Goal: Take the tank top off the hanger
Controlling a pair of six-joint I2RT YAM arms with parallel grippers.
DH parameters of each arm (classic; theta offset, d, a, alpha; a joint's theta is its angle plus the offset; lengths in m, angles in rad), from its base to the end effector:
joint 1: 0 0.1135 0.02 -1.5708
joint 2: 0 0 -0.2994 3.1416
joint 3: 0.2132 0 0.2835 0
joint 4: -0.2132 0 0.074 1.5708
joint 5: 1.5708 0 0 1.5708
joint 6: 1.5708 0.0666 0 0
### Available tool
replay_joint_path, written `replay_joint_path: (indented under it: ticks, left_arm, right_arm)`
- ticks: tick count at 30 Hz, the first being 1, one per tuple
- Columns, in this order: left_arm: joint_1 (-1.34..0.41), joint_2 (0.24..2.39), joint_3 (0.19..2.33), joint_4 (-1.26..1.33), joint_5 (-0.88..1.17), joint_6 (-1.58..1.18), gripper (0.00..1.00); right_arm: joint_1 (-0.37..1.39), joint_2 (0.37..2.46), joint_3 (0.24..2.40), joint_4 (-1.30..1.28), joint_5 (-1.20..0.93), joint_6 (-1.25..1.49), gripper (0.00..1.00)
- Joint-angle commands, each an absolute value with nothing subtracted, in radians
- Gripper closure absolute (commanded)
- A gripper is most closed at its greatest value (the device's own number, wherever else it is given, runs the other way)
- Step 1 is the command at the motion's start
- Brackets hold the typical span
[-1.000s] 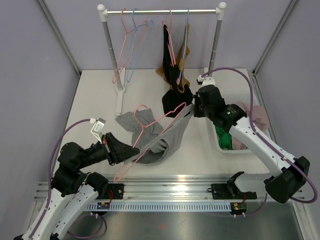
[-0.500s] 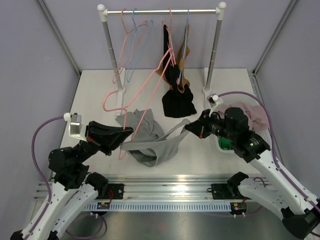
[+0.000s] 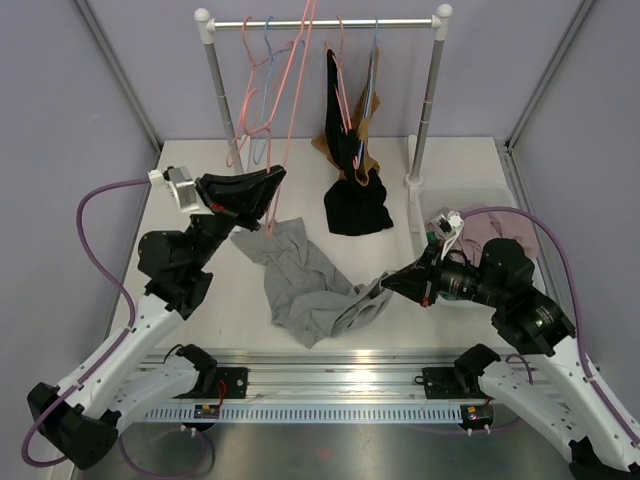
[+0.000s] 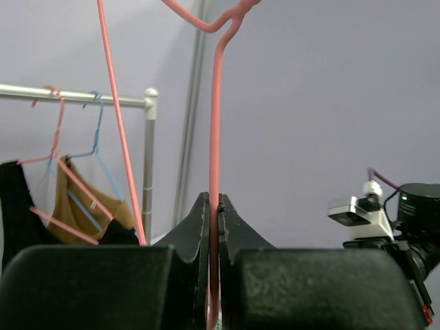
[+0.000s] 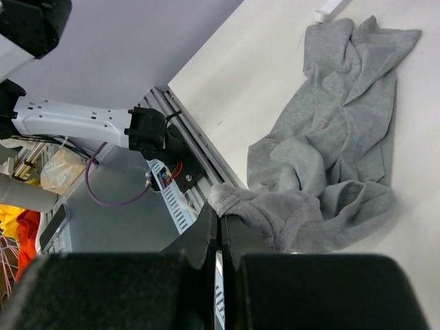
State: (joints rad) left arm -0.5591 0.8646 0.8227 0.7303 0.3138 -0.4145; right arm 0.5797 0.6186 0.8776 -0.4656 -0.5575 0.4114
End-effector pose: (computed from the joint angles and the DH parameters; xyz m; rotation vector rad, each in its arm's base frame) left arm 0.1681 -0.1294 0.4769 0.3734 0.8943 -1.0387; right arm 0.1115 0.1151 0.3893 -0.5873 1.8177 1.1870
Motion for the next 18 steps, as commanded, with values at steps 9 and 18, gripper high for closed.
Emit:
replay_joint_path:
  ticks: [9, 18]
  left_arm:
    - [-0.565, 0.839, 1.022, 0.051, 0.068, -0.483, 1.0]
    - [-0.534, 1.05, 1.282, -0.238, 0.057, -0.494, 1.0]
  right_arm:
    - [0.656, 0.747, 0.733, -0.234, -0.448, 0.557, 1.0]
    - [0.859, 1.173, 0.8, -0.126, -0.006, 0.601, 0.99]
